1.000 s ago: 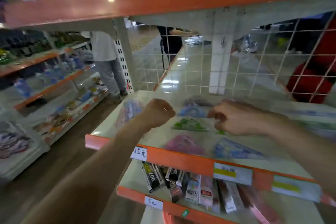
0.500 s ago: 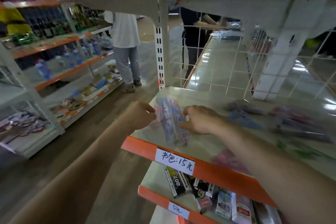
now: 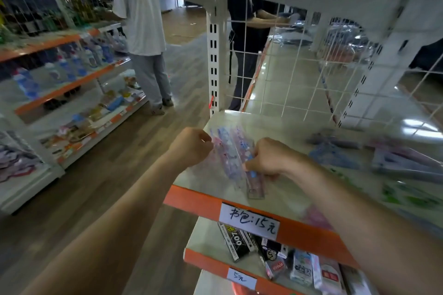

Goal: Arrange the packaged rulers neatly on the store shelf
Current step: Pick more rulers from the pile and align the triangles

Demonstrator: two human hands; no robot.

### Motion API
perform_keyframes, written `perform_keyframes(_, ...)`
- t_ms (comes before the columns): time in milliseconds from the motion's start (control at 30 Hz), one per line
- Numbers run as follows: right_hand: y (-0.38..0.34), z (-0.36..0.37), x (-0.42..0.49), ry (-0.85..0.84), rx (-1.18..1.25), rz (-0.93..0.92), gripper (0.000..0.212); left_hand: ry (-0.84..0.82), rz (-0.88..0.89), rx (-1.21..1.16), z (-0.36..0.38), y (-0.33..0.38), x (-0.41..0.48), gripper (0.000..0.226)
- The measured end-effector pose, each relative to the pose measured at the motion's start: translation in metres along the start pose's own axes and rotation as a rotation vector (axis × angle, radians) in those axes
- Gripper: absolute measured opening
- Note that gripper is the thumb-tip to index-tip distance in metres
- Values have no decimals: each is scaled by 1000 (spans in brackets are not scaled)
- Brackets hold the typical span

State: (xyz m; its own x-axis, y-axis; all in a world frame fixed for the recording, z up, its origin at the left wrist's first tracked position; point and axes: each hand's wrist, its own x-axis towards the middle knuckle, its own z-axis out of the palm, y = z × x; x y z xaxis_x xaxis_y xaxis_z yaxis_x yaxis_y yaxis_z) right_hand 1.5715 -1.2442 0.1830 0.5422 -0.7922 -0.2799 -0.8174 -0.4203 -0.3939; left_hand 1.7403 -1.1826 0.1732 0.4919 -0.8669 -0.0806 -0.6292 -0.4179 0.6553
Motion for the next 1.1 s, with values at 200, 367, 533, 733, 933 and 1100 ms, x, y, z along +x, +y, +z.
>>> perform_keyframes(200,18,-3,-6,-9,417,116,15,8,36,-213,5,6,1,17)
perform_keyframes(367,26,-10,-18,36,579,88,6,-76,77,-416,14,21,-1,12)
perform_keyframes(533,21,-13,-24,65,758,-39,17,-365,-47,-769,28,37,-10,21)
perform_keyframes(733,24,-13,-26,86,739,-74,14,-482,-128,-1045,33,40,-7,18)
perform_keyframes(933,35,-20,-23,138,845,15,10,-528,-81,-1103,29,43,-4,20)
perform_keyframes(1100,54,-34,-31,144,881,23,13,-540,-90,-1102,28,56,1,18)
